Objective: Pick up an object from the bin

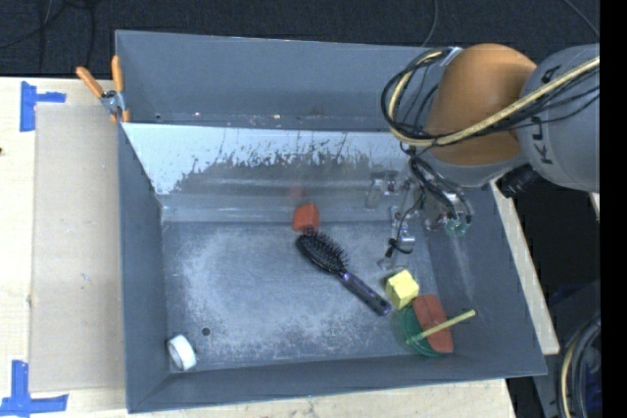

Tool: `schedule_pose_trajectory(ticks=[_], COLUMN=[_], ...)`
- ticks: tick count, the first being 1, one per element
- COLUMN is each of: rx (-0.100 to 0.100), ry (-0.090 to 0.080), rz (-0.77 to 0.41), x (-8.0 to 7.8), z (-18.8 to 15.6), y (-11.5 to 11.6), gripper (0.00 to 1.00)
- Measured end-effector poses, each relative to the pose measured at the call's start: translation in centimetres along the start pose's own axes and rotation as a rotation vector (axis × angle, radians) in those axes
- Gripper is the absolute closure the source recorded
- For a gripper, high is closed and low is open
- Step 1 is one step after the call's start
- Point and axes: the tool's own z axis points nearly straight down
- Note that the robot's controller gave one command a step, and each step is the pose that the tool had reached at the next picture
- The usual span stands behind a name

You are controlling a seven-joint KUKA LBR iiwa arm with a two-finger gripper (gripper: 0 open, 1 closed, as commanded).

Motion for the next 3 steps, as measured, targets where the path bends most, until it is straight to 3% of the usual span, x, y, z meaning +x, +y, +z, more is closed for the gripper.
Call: schedule_pose_trajectory(ticks=[1,2,3], rx=[0.001,0.000,0.000], ry=[-0.007,-0.011,0.000], rz=[-0.001,0.247,0.424], x=[-0.2,0.1,0.7], z=[-0.5,3.4,5.0], y=[0.0,0.7,2.2], gripper=[0.00,0.00,0.00])
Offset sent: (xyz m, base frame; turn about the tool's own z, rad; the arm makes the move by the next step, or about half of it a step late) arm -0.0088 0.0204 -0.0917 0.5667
